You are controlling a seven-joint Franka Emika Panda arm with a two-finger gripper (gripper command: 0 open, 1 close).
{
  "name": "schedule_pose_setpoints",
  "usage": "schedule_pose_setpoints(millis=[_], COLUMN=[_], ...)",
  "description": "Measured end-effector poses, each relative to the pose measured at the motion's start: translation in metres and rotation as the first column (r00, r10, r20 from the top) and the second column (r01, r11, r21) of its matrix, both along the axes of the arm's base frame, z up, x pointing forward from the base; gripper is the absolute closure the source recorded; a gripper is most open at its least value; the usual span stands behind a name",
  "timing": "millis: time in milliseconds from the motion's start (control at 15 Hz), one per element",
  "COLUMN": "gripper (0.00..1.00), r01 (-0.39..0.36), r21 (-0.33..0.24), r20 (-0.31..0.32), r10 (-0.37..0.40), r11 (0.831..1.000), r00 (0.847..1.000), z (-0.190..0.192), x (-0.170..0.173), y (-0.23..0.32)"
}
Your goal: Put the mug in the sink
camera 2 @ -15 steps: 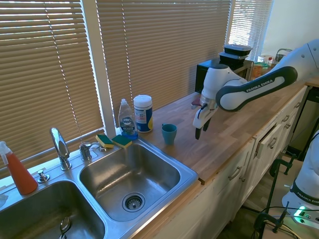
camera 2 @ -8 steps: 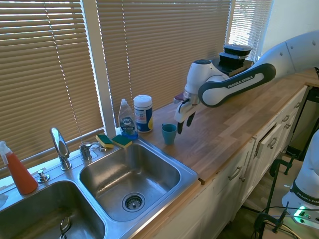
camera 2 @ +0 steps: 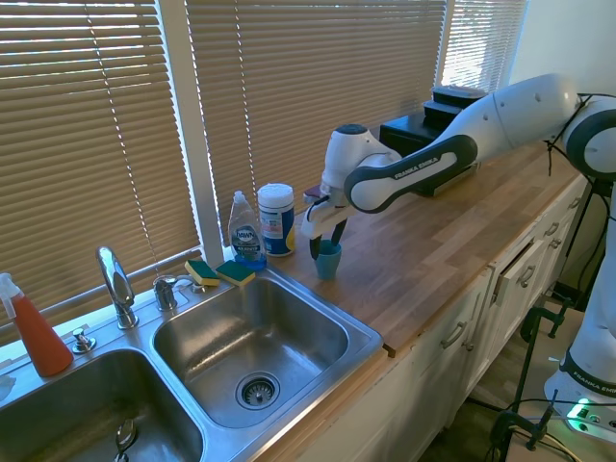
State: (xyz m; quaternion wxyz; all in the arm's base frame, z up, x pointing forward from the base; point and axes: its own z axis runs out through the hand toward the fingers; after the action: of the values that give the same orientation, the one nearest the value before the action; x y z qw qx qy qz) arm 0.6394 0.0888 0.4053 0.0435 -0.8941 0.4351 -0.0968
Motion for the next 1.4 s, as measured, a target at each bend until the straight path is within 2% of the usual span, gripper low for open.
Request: schedule_pose_setpoints(millis=[67, 133, 467, 1400], gripper=[0.0, 1.0, 1.0, 1.0], r01=[0.002, 0.005, 0.02, 0.031], r21=[-0.002, -0.004, 0.011, 0.013], r20=[-0.009, -0.019, -0.055, -0.058], r10=[-0.002, -0.005, -0.019, -0.03], r11=[1.0, 1.0, 1.0, 0.999], r00=[1.0, 1.0, 0.998, 0.998], z=[-0.009, -0.017, -0.043, -0.041], x=[0.008, 0.013, 0.021, 0.021], y=[0.0, 0.0, 0.001, -0.003])
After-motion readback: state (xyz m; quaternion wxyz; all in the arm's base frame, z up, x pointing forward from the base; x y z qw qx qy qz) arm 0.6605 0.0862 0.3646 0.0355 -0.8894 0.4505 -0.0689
